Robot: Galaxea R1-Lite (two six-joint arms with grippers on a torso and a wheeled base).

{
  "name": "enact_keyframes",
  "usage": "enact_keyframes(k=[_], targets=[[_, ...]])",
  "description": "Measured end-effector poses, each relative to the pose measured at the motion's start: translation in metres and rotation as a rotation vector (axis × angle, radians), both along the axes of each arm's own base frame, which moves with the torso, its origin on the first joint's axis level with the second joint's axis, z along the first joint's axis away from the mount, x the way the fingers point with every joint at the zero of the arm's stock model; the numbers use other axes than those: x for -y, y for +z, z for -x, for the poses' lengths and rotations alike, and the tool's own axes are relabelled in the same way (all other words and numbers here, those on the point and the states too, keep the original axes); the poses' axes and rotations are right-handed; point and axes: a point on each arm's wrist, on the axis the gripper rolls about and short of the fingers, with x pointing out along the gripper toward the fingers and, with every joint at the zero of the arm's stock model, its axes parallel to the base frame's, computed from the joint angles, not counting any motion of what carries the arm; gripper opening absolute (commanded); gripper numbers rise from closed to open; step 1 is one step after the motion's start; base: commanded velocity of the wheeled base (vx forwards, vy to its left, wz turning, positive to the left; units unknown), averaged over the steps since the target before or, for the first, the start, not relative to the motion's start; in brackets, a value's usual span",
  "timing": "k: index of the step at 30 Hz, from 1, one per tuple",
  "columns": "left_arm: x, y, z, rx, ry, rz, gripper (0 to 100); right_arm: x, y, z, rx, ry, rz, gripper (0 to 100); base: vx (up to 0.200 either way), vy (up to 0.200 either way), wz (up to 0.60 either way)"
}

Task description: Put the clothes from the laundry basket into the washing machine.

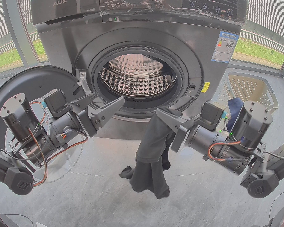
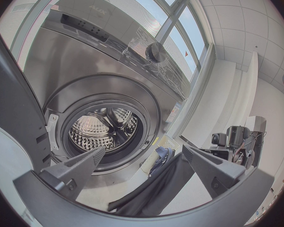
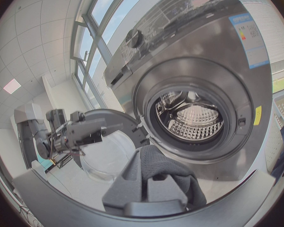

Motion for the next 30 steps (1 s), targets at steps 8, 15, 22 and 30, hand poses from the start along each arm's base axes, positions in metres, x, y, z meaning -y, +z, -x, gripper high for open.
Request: enact_keyframes(k=[8, 15, 22, 30], targets=[[0.002, -0.013, 0.007, -0.035, -0.026, -0.033, 100, -0.003, 0.021, -0.007, 0.053, -0.035, -0.065, 0, 0.000, 0.000, 0.00], [0.015, -0.036, 0.019, -0.072, -0.090, -0.115, 100, -0.013, 0.026, -0.013, 0.062, -0.057, -0.098, 0, 0.000, 0.000, 0.00], [0.033, -0.051, 0.010, -0.056, -0.122, -0.152, 100, -0.019, 0.024, -0.013, 0.058, -0.046, -0.099, 0, 0.000, 0.000, 0.00], [0.044, -0.063, -0.016, -0.034, -0.096, -0.168, 100, -0.023, 0.023, -0.010, 0.054, -0.032, -0.096, 0, 0.000, 0.000, 0.00]])
